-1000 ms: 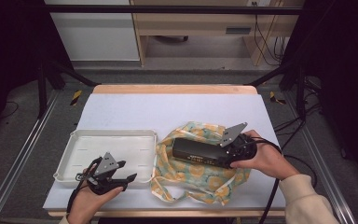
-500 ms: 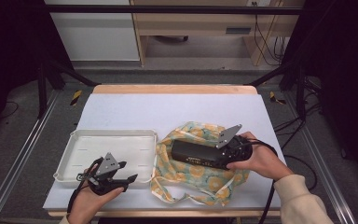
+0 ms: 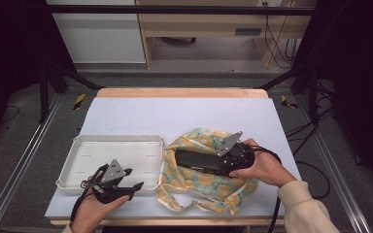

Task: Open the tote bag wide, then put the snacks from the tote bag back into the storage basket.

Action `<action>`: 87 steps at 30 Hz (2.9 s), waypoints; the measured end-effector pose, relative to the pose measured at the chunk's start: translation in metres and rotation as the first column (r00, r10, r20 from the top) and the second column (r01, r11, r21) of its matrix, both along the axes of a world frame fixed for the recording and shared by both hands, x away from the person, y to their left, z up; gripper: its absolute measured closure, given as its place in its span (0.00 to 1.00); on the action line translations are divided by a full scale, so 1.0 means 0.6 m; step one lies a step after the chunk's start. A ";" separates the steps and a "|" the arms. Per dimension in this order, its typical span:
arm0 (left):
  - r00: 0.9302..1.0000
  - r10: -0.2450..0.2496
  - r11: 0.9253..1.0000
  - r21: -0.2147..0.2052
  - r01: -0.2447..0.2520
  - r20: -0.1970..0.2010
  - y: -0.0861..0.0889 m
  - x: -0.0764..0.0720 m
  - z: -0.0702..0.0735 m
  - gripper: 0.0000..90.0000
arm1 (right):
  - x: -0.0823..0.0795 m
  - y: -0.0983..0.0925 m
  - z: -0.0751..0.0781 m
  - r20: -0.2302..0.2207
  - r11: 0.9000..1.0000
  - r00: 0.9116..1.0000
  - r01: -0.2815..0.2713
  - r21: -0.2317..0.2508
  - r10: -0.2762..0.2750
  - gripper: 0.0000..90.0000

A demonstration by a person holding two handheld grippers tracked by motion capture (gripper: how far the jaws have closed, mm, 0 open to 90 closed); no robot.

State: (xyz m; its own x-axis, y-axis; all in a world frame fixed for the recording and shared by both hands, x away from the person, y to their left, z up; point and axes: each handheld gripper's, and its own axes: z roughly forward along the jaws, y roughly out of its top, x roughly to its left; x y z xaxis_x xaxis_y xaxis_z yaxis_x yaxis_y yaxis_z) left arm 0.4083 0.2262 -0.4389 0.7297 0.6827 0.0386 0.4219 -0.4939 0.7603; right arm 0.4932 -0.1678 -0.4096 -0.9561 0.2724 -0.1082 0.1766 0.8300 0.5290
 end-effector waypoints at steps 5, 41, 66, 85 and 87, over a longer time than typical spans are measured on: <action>1.000 0.002 1.000 0.002 -0.002 0.002 0.001 0.000 0.001 0.41 | -0.005 -0.012 0.018 0.010 1.000 1.000 0.001 0.016 -0.001 0.48; 1.000 0.009 1.000 0.005 -0.009 -0.017 0.001 0.009 -0.002 0.26 | -0.021 -0.051 0.097 0.090 0.993 0.995 0.039 0.111 -0.049 0.48; 0.990 -0.137 0.985 0.111 0.134 0.015 0.011 0.086 0.106 0.11 | 0.006 0.010 0.133 0.113 0.994 0.993 0.006 0.114 -0.019 0.48; 0.962 -0.268 0.939 0.206 0.274 -0.059 0.025 0.161 0.196 0.11 | 0.041 0.082 0.140 0.094 0.990 0.995 -0.027 0.139 0.013 0.48; 0.958 -0.280 0.934 0.212 0.287 -0.062 0.026 0.164 0.202 0.11 | 0.042 0.093 0.144 0.097 0.990 0.995 -0.031 0.141 0.017 0.48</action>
